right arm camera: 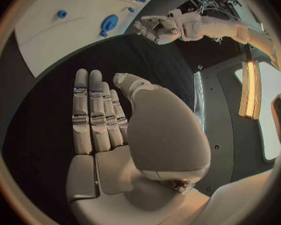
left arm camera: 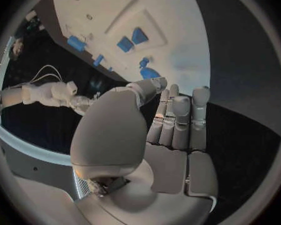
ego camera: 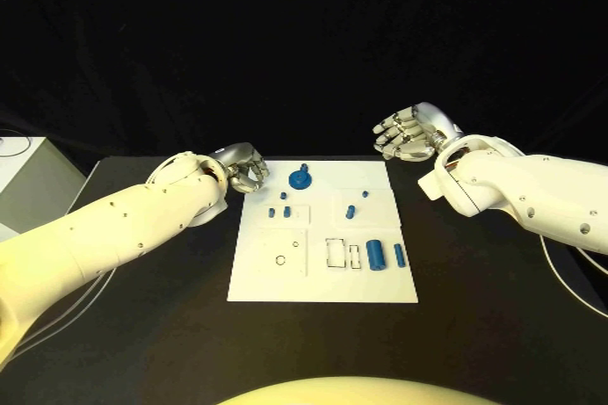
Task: Assemble the parts on the task board
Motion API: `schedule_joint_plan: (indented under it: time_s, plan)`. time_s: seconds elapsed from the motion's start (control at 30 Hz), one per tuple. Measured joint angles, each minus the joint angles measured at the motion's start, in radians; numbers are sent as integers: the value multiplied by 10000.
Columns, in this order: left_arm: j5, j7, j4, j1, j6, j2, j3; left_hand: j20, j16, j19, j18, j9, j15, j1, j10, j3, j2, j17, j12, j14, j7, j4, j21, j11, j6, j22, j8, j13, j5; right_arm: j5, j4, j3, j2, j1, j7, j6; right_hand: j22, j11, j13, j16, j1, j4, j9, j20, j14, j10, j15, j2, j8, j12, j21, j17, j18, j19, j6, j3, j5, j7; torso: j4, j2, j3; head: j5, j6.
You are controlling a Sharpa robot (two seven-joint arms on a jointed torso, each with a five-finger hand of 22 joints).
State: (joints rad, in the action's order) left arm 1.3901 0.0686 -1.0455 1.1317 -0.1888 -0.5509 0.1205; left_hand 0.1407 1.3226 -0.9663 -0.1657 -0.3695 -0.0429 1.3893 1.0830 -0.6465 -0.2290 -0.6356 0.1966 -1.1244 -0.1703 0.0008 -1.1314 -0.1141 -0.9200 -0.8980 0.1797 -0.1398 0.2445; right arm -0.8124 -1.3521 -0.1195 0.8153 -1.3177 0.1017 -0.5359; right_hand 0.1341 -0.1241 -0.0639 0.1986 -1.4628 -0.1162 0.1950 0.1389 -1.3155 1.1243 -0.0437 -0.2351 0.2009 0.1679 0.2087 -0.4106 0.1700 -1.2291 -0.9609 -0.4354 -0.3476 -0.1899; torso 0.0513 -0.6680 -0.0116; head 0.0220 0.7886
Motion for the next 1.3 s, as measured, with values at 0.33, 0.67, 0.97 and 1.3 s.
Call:
schedule_joint_plan:
  time_s: [0.33, 0.67, 0.97, 1.3]
  plan:
    - [-4935, -1410, -1437, -328, -475, -1332, 583, -49, -1166, 590, -42, -125, 48, -171, 56, 631, 171, 1572, 827, 833, -30, 379, 1296, 55, -168, 1167, 117, -358, 0, -3187, 88, -16, -39, 119, -868, 1442, 2232, 475, -28, 3500, 353, 342, -41, -785, -1531, 1189, 530, -33, -79, -877, 3225, -2458, -1, -1052, -683, -207, 202, 327, -10, 36, -22, 326, -105]
    - [-9767, -2543, -3099, -1235, 366, -2614, 1144, -48, -1540, 589, -41, -149, 33, -223, 20, 965, 223, 1771, 996, 992, -30, 595, 1806, 90, -168, 1514, 153, -451, 0, -6113, 251, -45, -285, 453, -1970, 2043, 7054, 480, -32, 9239, 706, 85, 177, -689, -1490, 779, 570, -386, -117, -1007, 7689, -6711, -388, -2070, -625, -742, 435, 456, -12, 88, -94, 507, -160]
    - [-11382, -3061, -4005, -1584, 816, -3166, 1299, -48, -1710, 589, -40, -149, 33, -224, -74, 1045, 224, 1846, 1047, 1063, -30, 571, 1981, 68, -168, 1652, 153, -451, 0, -7406, 777, -69, -782, 764, -2683, 2185, 7971, 425, -32, 10042, 745, 85, 270, -618, -1491, 558, 569, -426, -116, -1007, 8492, -7228, -543, -2141, -605, -743, 499, 467, 12, 93, -120, 598, -204]
    - [-11792, -3293, -4379, -1690, 969, -3409, 1323, -48, -1842, 589, -40, -163, -1, -223, -180, 1088, 224, 1895, 1047, 1097, -30, 614, 2079, 34, -167, 1730, 152, -450, 0, -7785, 1203, -81, -1203, 981, -2970, 2202, 8230, 429, -32, 10271, 745, 58, 317, -617, -1491, 554, 568, -426, -116, -1007, 8682, -7359, -542, -2140, -571, -825, 499, 435, 34, 76, -125, 600, -191]
